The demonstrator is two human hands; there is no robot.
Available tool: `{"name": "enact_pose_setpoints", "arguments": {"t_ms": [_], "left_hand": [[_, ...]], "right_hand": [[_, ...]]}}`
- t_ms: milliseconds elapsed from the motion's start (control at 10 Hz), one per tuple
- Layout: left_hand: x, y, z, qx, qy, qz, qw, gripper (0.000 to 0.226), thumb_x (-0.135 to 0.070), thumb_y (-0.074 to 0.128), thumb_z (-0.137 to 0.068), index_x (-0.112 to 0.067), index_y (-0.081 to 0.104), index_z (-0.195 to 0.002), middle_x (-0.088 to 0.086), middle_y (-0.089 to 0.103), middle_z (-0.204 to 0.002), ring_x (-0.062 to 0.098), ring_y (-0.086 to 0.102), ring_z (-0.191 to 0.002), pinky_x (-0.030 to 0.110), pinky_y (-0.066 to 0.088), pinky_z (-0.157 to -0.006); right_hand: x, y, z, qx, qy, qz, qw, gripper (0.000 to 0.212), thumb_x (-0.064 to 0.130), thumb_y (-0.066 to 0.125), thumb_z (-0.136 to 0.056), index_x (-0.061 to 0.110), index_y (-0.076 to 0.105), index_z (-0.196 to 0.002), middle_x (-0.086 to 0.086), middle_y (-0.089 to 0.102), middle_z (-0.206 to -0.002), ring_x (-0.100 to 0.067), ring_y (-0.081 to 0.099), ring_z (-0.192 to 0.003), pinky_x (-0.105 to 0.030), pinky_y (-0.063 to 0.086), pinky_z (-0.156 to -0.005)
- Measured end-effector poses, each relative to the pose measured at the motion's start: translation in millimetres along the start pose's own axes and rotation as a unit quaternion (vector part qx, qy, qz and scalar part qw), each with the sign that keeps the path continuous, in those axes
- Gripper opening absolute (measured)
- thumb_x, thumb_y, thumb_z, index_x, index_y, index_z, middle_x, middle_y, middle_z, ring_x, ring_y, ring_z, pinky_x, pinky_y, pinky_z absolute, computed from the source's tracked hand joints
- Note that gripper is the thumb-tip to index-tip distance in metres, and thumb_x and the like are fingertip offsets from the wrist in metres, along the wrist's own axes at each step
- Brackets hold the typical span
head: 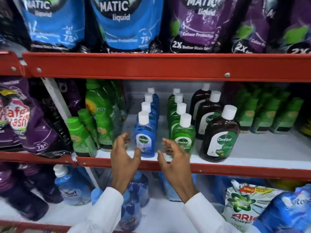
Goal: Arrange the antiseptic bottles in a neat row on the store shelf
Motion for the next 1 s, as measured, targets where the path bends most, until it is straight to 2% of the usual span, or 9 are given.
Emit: {"name": "enact_pose_setpoints", "arguments": {"t_ms": [100, 200, 300, 400, 500, 700, 800, 900, 1000], "left_hand": [[17, 2, -13, 0.113, 0.019, -0.048, 0.992, 0.057, -0.02, 0.072, -0.081, -0.009, 0.049, -0.132, 0.01, 0.067, -0.124, 0.023, 0.065, -0.108, 0.029, 0.051, -0.092], [24, 4, -18, 0.144, 0.036, -0.053, 0.987, 0.042, -0.032, 0.07, -0.08, -0.012, 0.061, -0.116, 0.004, 0.077, -0.103, 0.017, 0.071, -0.091, 0.013, 0.045, -0.074], [29, 2, -20, 0.129, 0.042, -0.037, 0.99, 0.037, -0.031, 0.078, -0.078, -0.014, 0.062, -0.107, 0.001, 0.078, -0.095, 0.006, 0.069, -0.08, 0.009, 0.048, -0.071], [30, 2, -19, 0.116, 0.041, -0.037, 0.992, 0.042, -0.045, 0.072, -0.075, -0.017, 0.062, -0.106, 0.0, 0.078, -0.094, 0.012, 0.071, -0.081, 0.031, 0.056, -0.076], [34, 4, -19, 0.112, 0.046, -0.035, 0.992, 0.046, -0.053, 0.066, -0.075, -0.02, 0.06, -0.107, 0.0, 0.078, -0.095, 0.017, 0.072, -0.083, 0.041, 0.058, -0.078], [35, 5, -17, 0.121, 0.052, -0.024, 0.991, 0.046, -0.053, 0.066, -0.077, -0.021, 0.06, -0.109, -0.001, 0.077, -0.098, 0.015, 0.072, -0.086, 0.041, 0.059, -0.08], [32, 6, -17, 0.123, 0.05, -0.026, 0.991, 0.042, -0.048, 0.069, -0.077, -0.02, 0.061, -0.109, -0.002, 0.078, -0.097, 0.01, 0.071, -0.085, 0.037, 0.059, -0.079], [32, 6, -16, 0.121, 0.063, -0.025, 0.99, 0.042, -0.043, 0.072, -0.079, -0.02, 0.059, -0.111, -0.001, 0.077, -0.101, 0.012, 0.071, -0.088, 0.039, 0.059, -0.082], [29, 4, -11, 0.09, 0.063, -0.034, 0.993, 0.058, -0.039, 0.074, -0.083, -0.016, 0.052, -0.131, 0.006, 0.068, -0.126, 0.021, 0.063, -0.114, 0.035, 0.05, -0.1]], "right_hand": [[1, 24, -10, 0.056, 0.008, 0.031, 0.998, 0.041, 0.024, 0.069, -0.088, 0.012, 0.063, -0.126, -0.006, 0.075, -0.118, -0.021, 0.072, -0.104, -0.037, 0.057, -0.095], [1, 33, -15, 0.068, 0.022, 0.051, 0.996, 0.027, 0.019, 0.068, -0.09, 0.009, 0.068, -0.116, -0.009, 0.078, -0.107, -0.025, 0.074, -0.094, -0.025, 0.055, -0.085], [-2, 36, -18, 0.064, 0.028, 0.065, 0.995, 0.024, 0.019, 0.067, -0.093, 0.007, 0.068, -0.114, -0.011, 0.079, -0.103, -0.027, 0.074, -0.091, -0.023, 0.051, -0.076], [-4, 37, -19, 0.073, 0.034, 0.073, 0.994, 0.025, 0.022, 0.066, -0.094, 0.009, 0.067, -0.115, -0.01, 0.079, -0.101, -0.026, 0.074, -0.088, -0.032, 0.056, -0.079], [-6, 38, -19, 0.069, 0.04, 0.065, 0.995, 0.023, 0.021, 0.066, -0.093, 0.012, 0.068, -0.115, -0.008, 0.08, -0.098, -0.022, 0.074, -0.085, -0.037, 0.058, -0.08], [-5, 38, -16, 0.071, 0.044, 0.072, 0.994, 0.024, 0.018, 0.064, -0.094, 0.011, 0.066, -0.117, -0.008, 0.079, -0.1, -0.023, 0.074, -0.087, -0.034, 0.058, -0.08], [-4, 36, -16, 0.072, 0.045, 0.08, 0.993, 0.023, 0.017, 0.063, -0.094, 0.011, 0.065, -0.116, -0.009, 0.078, -0.104, -0.025, 0.074, -0.091, -0.035, 0.058, -0.082], [-5, 37, -16, 0.07, 0.045, 0.075, 0.994, 0.025, 0.017, 0.065, -0.093, 0.01, 0.066, -0.116, -0.01, 0.078, -0.106, -0.024, 0.074, -0.094, -0.037, 0.059, -0.086], [-4, 29, -9, 0.013, 0.061, 0.01, 0.998, 0.034, 0.02, 0.073, -0.089, 0.01, 0.066, -0.122, -0.007, 0.077, -0.111, -0.016, 0.074, -0.098, -0.037, 0.059, -0.092]]}}
Point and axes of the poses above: each hand's wrist, its own z-axis away from the middle knuckle, its own y-axis out of the palm, x = y × z, the point moved 1 cm from there along -z, towards the middle knuckle
